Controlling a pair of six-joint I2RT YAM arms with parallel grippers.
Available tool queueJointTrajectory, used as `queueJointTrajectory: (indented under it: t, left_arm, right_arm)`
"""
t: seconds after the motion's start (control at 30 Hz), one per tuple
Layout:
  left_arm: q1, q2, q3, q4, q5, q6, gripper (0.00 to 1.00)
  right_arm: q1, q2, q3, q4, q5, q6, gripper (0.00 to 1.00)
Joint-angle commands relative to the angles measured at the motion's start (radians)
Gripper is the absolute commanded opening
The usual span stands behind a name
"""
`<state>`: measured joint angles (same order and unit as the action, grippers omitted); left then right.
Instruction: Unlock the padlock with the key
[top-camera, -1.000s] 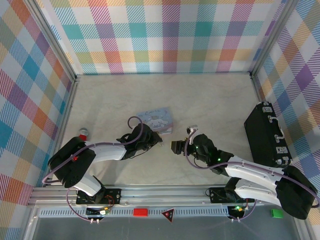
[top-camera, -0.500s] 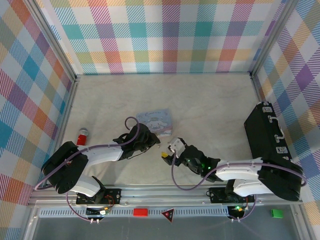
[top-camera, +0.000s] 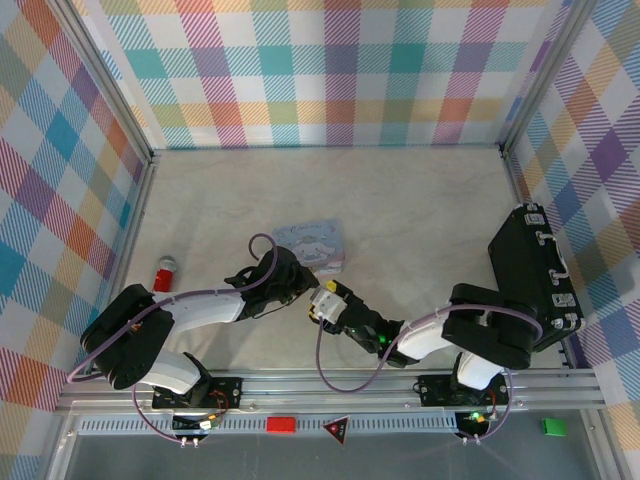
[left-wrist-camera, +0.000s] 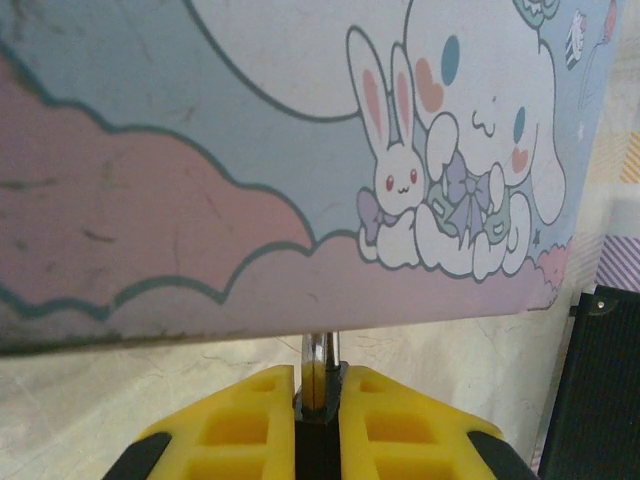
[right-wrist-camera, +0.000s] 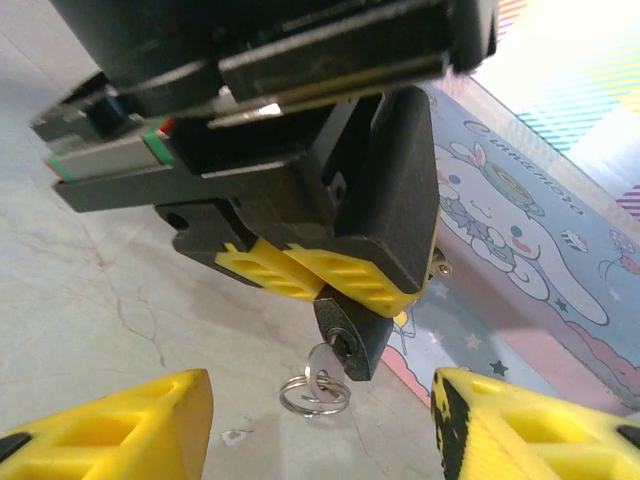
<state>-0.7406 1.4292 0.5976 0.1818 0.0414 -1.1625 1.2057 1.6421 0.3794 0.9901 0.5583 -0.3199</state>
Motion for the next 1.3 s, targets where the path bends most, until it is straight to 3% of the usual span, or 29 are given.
queueJointTrajectory:
  t: [0.0, 0.43, 0.77, 1.27]
  left_arm:
    - [0.011, -0.032, 0.002, 0.002, 0.026, 0.009, 0.0]
    - [0.013, -0.043, 0.011, -0.039, 0.018, 0.014, 0.0]
    - [0.014, -0.052, 0.021, -0.062, 0.015, 0.018, 0.0]
    - [0.027, -0.063, 0.04, -0.063, 0.017, 0.023, 0.0]
  right_arm:
    - [0.006, 0.043, 0.024, 0.114, 0.052, -0.021, 0.57]
    - [0.006, 0.149, 0.036, 0.241, 0.108, -0.025, 0.33]
    - [0.006, 0.137, 0.023, 0.235, 0.107, 0.025, 0.23]
    - [0.005, 0.15, 0.036, 0.202, 0.124, 0.071, 0.17]
